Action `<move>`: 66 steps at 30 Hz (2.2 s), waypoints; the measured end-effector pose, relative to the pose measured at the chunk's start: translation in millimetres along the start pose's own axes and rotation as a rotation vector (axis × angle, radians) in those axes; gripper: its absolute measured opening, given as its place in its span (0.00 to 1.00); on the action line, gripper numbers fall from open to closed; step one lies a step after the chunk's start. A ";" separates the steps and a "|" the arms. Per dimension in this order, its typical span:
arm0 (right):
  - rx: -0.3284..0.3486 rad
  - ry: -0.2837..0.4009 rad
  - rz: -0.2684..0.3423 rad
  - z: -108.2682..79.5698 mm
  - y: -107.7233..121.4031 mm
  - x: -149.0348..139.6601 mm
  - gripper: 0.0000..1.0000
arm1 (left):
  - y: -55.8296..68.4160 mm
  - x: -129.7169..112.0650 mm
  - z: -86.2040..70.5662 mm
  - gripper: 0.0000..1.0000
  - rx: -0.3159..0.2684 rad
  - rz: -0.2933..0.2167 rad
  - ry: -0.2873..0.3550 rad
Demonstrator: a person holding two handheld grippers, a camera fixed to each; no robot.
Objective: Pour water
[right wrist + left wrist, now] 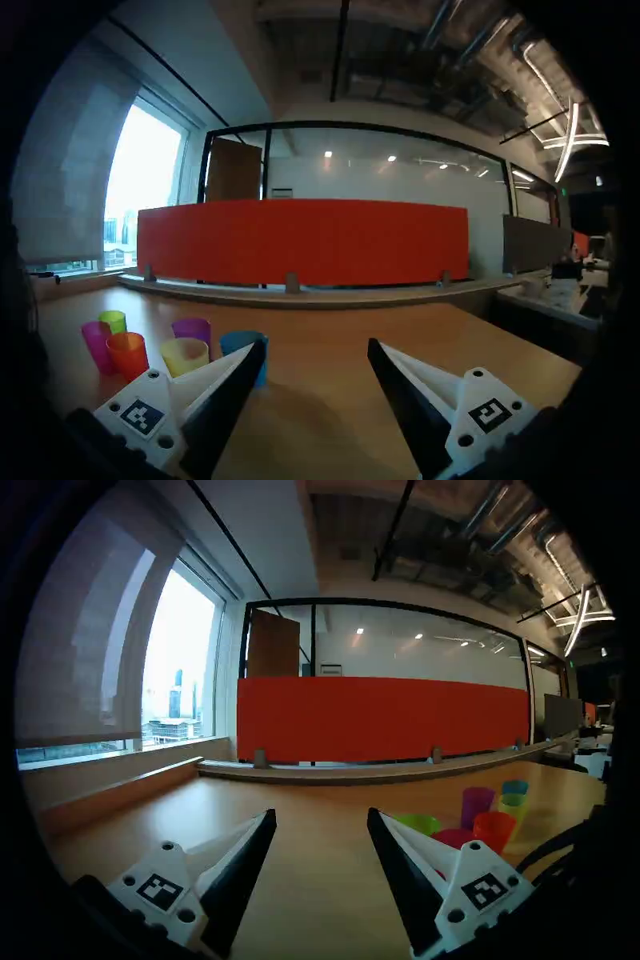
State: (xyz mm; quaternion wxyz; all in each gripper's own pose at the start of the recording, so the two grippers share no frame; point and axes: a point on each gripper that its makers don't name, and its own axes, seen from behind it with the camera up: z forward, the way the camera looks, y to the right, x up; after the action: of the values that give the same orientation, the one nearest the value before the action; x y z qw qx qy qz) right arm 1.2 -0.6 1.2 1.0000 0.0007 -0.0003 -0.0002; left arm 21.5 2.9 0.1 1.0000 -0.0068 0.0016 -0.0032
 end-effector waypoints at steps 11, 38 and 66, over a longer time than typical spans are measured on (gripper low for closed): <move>0.013 -0.019 -0.023 13.1 2.5 30.9 1.00 | 2.9 39.9 14.6 0.84 -0.045 0.015 -0.021; 0.058 -0.072 0.035 37.5 14.9 126.8 1.00 | 14.7 132.4 49.1 0.84 -0.108 0.021 -0.093; 0.185 -0.037 -0.006 44.9 -3.0 175.6 1.00 | 29.4 164.1 62.7 0.84 -0.244 -0.005 -0.099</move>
State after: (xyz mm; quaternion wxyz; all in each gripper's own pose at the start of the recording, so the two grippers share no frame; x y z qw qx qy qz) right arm 176.8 -3.8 46.2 0.9955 0.0929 -0.0190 -0.0032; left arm 185.9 32.1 61.9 0.9905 -0.1287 -0.0476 -0.0053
